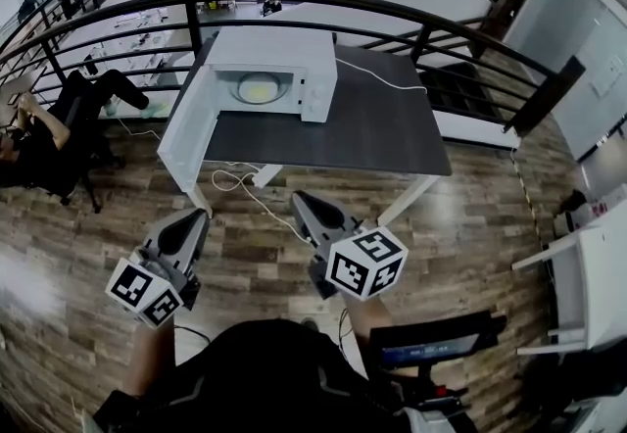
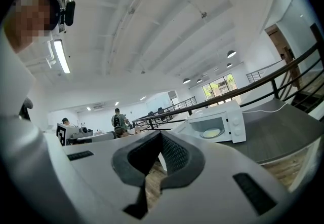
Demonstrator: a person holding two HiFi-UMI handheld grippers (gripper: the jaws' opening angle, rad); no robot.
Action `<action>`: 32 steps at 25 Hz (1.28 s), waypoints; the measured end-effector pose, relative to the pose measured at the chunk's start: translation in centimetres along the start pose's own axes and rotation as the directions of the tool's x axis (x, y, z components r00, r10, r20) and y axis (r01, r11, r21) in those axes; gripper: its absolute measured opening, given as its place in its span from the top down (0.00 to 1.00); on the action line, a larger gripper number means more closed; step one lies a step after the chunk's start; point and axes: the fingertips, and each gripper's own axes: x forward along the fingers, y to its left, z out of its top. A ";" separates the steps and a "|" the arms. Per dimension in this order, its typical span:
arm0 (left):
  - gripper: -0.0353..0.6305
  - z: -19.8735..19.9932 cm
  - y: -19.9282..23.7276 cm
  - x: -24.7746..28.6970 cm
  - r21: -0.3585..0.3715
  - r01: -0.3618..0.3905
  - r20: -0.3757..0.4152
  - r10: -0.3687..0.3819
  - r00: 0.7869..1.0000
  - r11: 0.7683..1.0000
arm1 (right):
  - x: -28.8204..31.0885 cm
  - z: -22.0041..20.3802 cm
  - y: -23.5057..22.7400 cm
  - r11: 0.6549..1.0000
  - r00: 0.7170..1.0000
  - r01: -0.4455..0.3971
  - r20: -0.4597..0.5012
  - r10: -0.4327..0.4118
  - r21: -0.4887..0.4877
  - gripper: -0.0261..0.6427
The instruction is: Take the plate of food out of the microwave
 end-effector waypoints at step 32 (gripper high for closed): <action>0.94 -0.7 4.8 2.4 -0.029 0.039 -0.003 -0.039 0.999 0.999 | 4.2 0.0 -2.3 0.998 0.998 0.056 0.018 -0.056 0.002 0.96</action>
